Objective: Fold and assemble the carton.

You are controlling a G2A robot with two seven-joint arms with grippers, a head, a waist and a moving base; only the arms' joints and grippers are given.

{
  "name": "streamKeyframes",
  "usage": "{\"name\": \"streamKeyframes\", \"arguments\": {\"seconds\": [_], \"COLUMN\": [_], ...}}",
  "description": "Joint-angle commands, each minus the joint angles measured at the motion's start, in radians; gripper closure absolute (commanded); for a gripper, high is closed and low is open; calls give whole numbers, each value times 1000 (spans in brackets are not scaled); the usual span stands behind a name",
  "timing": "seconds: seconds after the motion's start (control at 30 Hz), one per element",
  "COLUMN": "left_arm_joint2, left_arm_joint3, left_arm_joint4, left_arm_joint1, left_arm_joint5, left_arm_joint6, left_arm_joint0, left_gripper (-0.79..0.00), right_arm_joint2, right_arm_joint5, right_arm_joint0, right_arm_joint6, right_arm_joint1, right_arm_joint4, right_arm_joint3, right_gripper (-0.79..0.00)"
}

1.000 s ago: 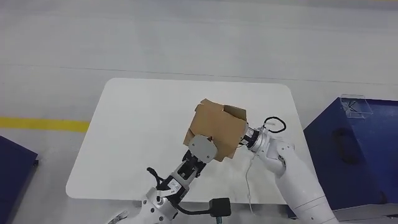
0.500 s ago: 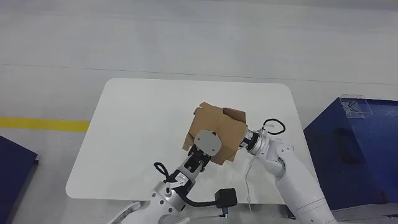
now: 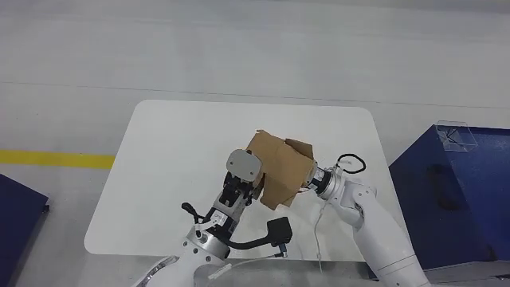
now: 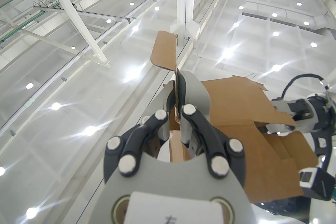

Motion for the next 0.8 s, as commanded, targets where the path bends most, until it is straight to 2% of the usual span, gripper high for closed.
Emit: {"name": "streamKeyframes", "arguments": {"seconds": [0.0, 0.4, 0.43, 0.47, 0.5, 0.63, 0.77], "left_arm_joint2": [-6, -4, -4, -4, -6, -13, -21], "left_arm_joint3": [4, 16, 16, 16, 17, 18, 19], "left_arm_joint4": [-7, 43, 46, 48, 48, 46, 39], "left_arm_joint1": [-4, -21, -22, -24, -26, -31, -36], "left_arm_joint5": [-13, -23, -24, -25, -27, -36, -46], "left_arm_joint6": [0, 20, 22, 23, 24, 32, 42], "left_arm_joint0": [-3, 1, 1, 1, 1, 1, 3], "left_gripper": [-785, -785, -727, -585, -354, 0, 0], "right_arm_joint2": [-3, -22, -23, -24, -24, -25, -24], "right_arm_joint5": [3, 0, -1, -4, -7, -11, -17], "right_arm_joint0": [-3, -15, -15, -15, -14, -9, -4], "right_arm_joint6": [20, 110, 112, 116, 118, 121, 125], "right_arm_joint1": [0, -3, -4, -5, -5, -7, -9], "right_arm_joint4": [-22, -130, -132, -136, -138, -143, -146], "right_arm_joint3": [-6, -13, -12, -11, -10, -4, 0], "right_gripper": [0, 0, 0, 0, 0, 0, 0]}}
